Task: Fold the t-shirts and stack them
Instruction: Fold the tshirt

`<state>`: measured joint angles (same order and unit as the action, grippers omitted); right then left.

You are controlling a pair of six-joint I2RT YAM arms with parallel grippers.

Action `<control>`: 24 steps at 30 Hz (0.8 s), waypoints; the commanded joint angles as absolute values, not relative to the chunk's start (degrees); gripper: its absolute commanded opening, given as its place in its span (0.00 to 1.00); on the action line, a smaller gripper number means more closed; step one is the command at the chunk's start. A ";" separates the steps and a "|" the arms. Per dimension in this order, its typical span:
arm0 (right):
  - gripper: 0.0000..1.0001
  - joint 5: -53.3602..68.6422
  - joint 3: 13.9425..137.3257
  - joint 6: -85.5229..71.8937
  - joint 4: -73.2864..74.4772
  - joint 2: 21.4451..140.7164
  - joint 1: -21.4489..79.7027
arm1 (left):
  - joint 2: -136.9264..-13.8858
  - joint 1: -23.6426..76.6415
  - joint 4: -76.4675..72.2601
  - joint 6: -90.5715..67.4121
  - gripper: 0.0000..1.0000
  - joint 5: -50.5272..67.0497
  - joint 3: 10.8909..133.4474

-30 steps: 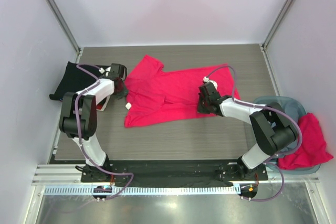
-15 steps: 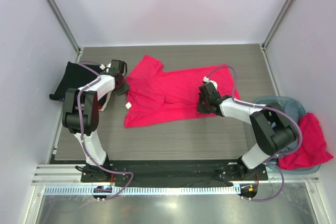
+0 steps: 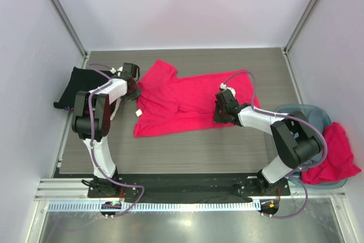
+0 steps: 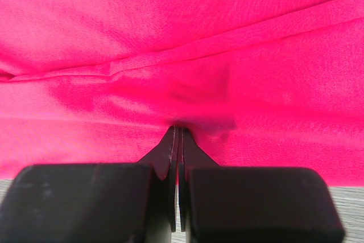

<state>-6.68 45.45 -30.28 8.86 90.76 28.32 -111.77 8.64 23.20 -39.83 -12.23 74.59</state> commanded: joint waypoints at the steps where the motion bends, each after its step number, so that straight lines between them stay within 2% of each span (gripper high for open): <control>1: 0.01 -6.77 46.58 -29.79 7.91 90.17 28.13 | -108.82 8.52 27.06 -38.06 0.00 -19.06 74.62; 7: 0.01 -8.87 47.02 -30.85 8.52 92.89 27.95 | -105.38 9.75 35.93 -34.55 0.00 -28.19 78.13; 12: 0.01 -8.88 46.93 -31.46 8.44 94.75 27.69 | -107.57 11.34 39.54 -32.61 0.01 -31.64 85.05; 15: 0.01 -8.61 46.67 -31.38 8.17 94.48 27.69 | -110.73 11.95 42.09 -32.08 0.15 -32.78 88.32; 16: 0.01 -8.27 46.41 -31.38 7.91 94.40 27.69 | -111.35 12.21 42.97 -31.99 0.26 -32.96 90.07; 21: 0.01 -7.12 45.53 -31.03 6.16 93.96 27.69 | -110.41 13.01 42.81 -32.17 0.38 -33.57 89.83; 22: 0.01 -6.77 45.35 -30.94 5.89 93.96 27.69 | -109.69 13.53 41.76 -32.25 0.43 -33.75 89.13; 24: 0.01 -5.54 45.18 -30.68 5.02 93.78 27.77 | -108.20 14.06 41.40 -32.26 0.45 -34.36 87.46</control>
<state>-6.48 46.57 -31.14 6.04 93.01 27.99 -111.15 13.04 41.08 -32.47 -31.16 88.88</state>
